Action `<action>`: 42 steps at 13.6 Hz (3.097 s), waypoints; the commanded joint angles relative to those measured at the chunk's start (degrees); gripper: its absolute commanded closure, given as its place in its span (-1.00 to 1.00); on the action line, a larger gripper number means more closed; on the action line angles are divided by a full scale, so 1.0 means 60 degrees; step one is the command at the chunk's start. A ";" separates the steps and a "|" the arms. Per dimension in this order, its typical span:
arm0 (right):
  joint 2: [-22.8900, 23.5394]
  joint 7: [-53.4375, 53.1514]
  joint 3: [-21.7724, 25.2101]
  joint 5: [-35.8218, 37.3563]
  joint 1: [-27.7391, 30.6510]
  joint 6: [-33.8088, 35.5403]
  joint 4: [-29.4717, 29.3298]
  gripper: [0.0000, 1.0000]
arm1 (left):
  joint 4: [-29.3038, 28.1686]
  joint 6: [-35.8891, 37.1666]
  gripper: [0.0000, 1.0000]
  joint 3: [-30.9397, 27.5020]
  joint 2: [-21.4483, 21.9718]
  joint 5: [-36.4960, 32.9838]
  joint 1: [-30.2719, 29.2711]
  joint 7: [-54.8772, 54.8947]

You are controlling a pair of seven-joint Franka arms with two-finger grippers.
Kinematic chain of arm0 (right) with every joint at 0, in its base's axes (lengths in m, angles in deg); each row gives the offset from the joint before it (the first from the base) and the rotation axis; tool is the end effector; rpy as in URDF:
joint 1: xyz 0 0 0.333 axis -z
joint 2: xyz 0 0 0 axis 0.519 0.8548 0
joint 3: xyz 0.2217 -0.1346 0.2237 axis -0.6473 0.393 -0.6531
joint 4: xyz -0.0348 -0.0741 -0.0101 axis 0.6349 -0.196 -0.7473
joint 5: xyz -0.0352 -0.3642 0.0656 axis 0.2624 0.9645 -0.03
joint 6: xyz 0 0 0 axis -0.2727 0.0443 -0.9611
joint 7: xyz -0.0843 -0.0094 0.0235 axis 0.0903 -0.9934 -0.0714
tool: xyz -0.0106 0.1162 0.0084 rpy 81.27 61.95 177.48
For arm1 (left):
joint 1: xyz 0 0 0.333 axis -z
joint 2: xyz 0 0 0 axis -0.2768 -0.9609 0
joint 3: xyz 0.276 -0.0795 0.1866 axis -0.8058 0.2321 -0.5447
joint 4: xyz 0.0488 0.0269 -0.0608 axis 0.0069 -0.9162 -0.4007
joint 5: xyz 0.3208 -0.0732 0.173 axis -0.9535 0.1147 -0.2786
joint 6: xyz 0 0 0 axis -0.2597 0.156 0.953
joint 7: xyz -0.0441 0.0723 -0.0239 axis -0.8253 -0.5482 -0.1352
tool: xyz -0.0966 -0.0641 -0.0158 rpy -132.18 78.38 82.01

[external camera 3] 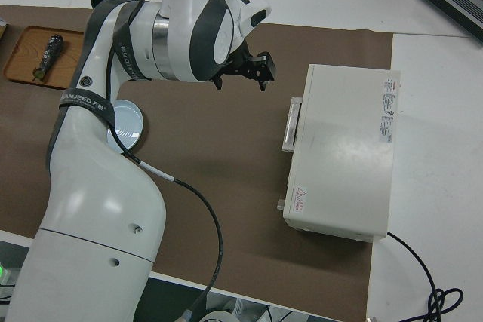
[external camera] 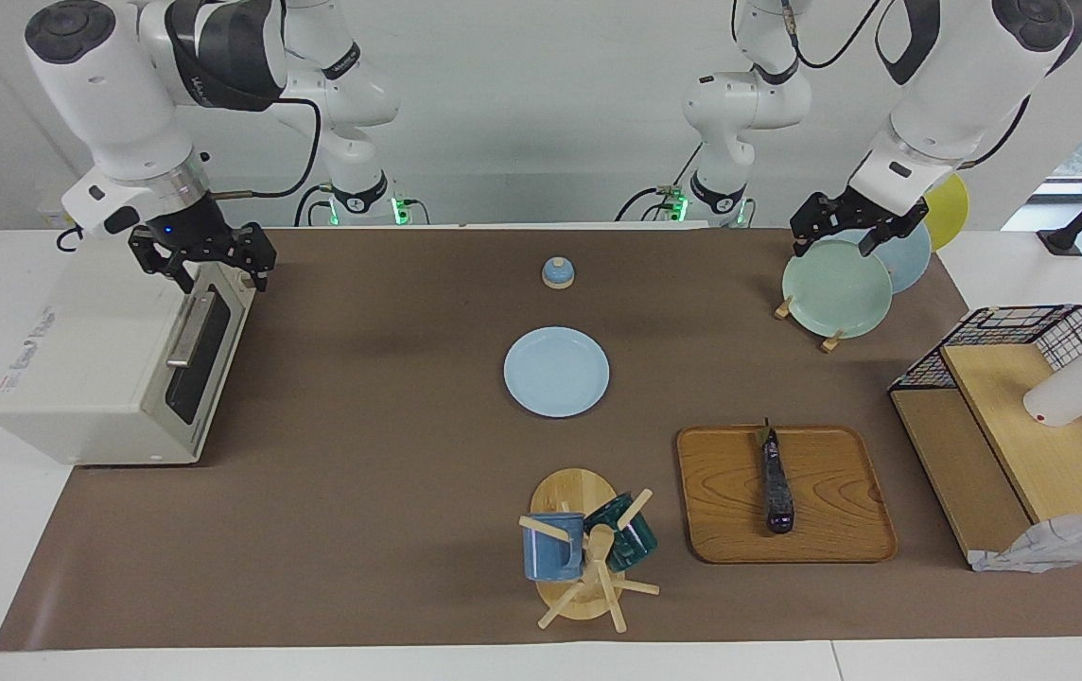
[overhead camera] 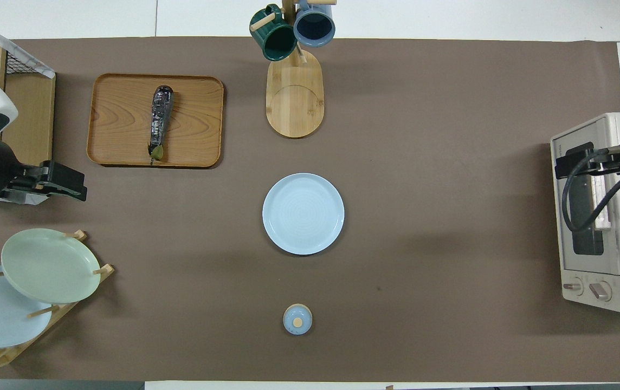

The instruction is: Put eggplant into oven

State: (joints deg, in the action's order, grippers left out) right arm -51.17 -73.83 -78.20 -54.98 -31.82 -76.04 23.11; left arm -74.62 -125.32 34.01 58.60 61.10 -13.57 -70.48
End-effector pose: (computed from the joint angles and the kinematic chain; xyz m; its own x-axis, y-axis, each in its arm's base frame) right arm 0.5273 -0.0229 0.5918 0.9991 0.0405 -0.0150 0.0411 -0.9983 0.0423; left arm 0.5052 -0.0778 0.6222 0.9909 -0.0545 -0.1229 -0.0503 -0.9981 0.0369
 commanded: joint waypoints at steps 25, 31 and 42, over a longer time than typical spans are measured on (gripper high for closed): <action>-0.0526 0.1484 0.0026 0.0521 0.1558 -0.2394 0.3128 1.00 | 0.0111 -0.2129 -1.00 0.0084 -0.1289 -0.0141 -0.0154 0.0075; -0.0467 0.1720 0.0011 0.0946 0.1602 -0.2380 0.3011 1.00 | 0.0550 -0.4212 -1.00 0.0055 -0.3648 -0.0258 -0.0300 0.0836; -0.0467 0.1240 -0.0018 0.0334 0.1325 -0.3150 0.3712 1.00 | 0.0760 -0.6803 -1.00 0.0084 -0.5821 -0.0625 0.0255 0.1364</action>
State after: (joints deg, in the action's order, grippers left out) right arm -53.29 -65.08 -77.97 -50.90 -23.49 -90.08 40.56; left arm -66.22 -162.68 34.74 22.53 58.78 -13.22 -63.19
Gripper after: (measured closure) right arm 0.991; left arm 0.000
